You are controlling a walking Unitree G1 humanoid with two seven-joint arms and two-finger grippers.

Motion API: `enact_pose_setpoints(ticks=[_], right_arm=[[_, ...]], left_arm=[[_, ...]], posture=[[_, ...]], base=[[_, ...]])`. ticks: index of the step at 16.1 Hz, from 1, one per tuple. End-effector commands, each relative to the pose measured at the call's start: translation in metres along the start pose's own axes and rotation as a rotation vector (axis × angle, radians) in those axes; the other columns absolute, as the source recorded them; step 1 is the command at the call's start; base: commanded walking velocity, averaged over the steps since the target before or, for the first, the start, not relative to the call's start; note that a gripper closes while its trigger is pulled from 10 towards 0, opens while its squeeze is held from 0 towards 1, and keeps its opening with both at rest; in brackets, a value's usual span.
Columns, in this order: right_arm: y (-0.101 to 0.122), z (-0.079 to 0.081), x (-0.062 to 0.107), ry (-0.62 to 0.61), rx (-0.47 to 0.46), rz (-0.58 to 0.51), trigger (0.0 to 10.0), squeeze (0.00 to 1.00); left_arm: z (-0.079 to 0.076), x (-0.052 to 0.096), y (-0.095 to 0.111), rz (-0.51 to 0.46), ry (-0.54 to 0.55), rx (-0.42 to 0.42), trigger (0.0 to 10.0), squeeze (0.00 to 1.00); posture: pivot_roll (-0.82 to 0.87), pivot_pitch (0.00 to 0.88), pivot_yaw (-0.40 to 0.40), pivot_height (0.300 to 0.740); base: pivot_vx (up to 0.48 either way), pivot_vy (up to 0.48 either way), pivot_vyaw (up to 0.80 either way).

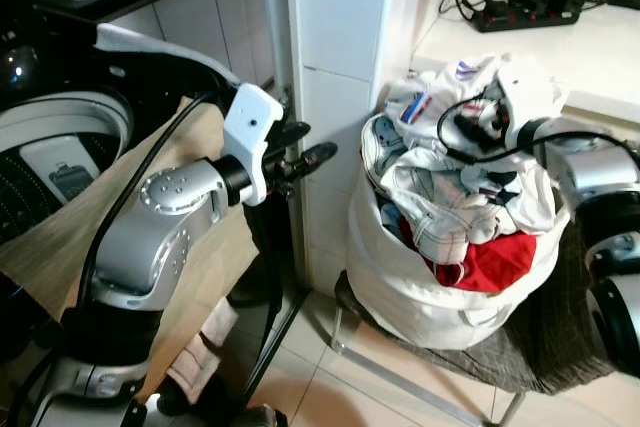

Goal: Clothes washing

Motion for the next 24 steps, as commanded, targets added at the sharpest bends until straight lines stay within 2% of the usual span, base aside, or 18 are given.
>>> enact_pose_setpoints(ticks=[1,2,3,4,6,19,24], right_arm=[[-0.006,0.001,-0.002,0.003,0.047,0.038,10.0,0.00],[-0.005,0.000,-0.002,-0.002,0.038,0.030,10.0,0.00],[0.000,-0.003,-0.002,-0.017,0.018,0.005,1.6,0.00],[0.002,-0.005,-0.002,-0.019,0.013,-0.010,0.0,0.00],[0.006,-0.005,-0.002,-0.016,-0.009,-0.037,0.0,0.00],[0.001,-0.005,-0.002,0.008,0.002,-0.051,0.0,0.00],[0.007,-0.010,0.000,0.004,-0.035,-0.093,0.0,0.00]], left_arm=[[-0.006,0.003,0.001,0.011,-0.030,0.001,10.0,0.00],[-0.006,0.004,0.001,0.011,-0.031,-0.006,10.0,0.00],[-0.006,0.005,0.002,0.012,-0.025,-0.011,10.0,0.00],[-0.005,0.007,0.000,0.023,-0.025,-0.024,10.0,0.00],[-0.002,0.007,0.001,0.020,-0.008,-0.021,10.0,0.00],[-0.005,0.004,0.000,0.000,-0.007,0.010,10.0,0.00],[-0.004,0.003,0.001,-0.009,0.008,0.010,10.0,0.00]], posture=[[0.01,0.000,0.030,0.740],[0.01,0.000,0.030,0.740],[0.01,0.000,0.024,0.740],[0.01,0.000,0.023,0.740],[0.01,0.000,0.022,0.740],[-0.01,0.000,0.029,0.740],[-0.01,0.000,0.026,0.740]], base=[[0.000,0.000,0.00],[0.000,0.000,0.00],[0.000,0.000,0.00],[0.000,0.000,0.00],[0.000,0.000,0.00],[0.000,0.000,0.00],[0.000,0.000,0.00]])
Point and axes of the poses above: a point about 5 cm out from each wrist's last joint towards the gripper, its own x axis pointing back from the gripper into the wrist, its own y axis along the axis of the wrist's last joint, z = x × y, the point moved 2 cm from there along -x, pointing out of the wrist towards the gripper, and after that the axes turned 3 degrees about x, right-handed, at the moved point
